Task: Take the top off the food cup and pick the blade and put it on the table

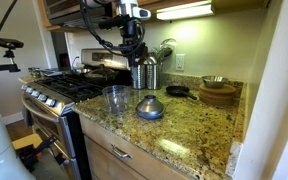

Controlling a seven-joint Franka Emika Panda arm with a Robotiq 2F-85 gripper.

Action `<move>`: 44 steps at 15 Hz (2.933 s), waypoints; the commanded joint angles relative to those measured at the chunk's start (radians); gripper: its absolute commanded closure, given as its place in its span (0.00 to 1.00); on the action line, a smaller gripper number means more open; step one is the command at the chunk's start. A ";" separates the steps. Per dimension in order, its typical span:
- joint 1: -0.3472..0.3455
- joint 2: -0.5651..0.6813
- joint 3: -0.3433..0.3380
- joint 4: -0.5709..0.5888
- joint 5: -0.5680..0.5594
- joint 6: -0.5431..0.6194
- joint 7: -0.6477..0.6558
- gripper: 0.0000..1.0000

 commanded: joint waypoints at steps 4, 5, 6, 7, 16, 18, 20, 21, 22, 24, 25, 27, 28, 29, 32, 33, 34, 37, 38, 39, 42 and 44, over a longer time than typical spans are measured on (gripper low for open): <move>-0.022 0.034 -0.038 -0.028 -0.003 -0.005 0.026 0.87; -0.023 0.041 -0.040 -0.035 -0.006 -0.002 0.032 0.87; -0.024 0.048 -0.041 -0.048 -0.006 0.005 0.042 0.87; -0.025 0.054 -0.042 -0.056 -0.006 0.008 0.050 0.87; -0.014 0.102 -0.034 -0.142 0.010 0.073 0.094 0.87; -0.012 0.120 -0.028 -0.153 0.004 0.106 0.123 0.87; -0.009 0.149 -0.020 -0.157 0.001 0.148 0.157 0.87; -0.006 0.163 -0.017 -0.158 0.003 0.164 0.168 0.87; -0.002 0.179 -0.013 -0.158 0.009 0.178 0.174 0.87; 0.004 0.201 -0.005 -0.163 0.000 0.218 0.202 0.87; 0.006 0.210 -0.001 -0.165 -0.008 0.236 0.216 0.87; 0.006 0.215 0.001 -0.166 -0.026 0.261 0.249 0.87; 0.006 0.214 0.001 -0.169 -0.031 0.267 0.258 0.87; 0.006 0.214 0.001 -0.170 -0.030 0.273 0.262 0.87; 0.014 0.223 0.005 -0.170 -0.009 0.292 0.256 0.87; 0.018 0.226 0.007 -0.171 -0.002 0.299 0.251 0.87; 0.023 0.228 0.012 -0.170 0.003 0.305 0.248 0.87; 0.035 0.232 0.023 -0.167 0.003 0.314 0.250 0.87; 0.038 0.234 0.026 -0.166 -0.002 0.317 0.256 0.87; 0.040 0.236 0.027 -0.166 -0.002 0.320 0.257 0.87; 0.043 0.242 0.030 -0.165 -0.002 0.324 0.256 0.87; 0.040 0.245 0.027 -0.163 -0.008 0.325 0.263 0.87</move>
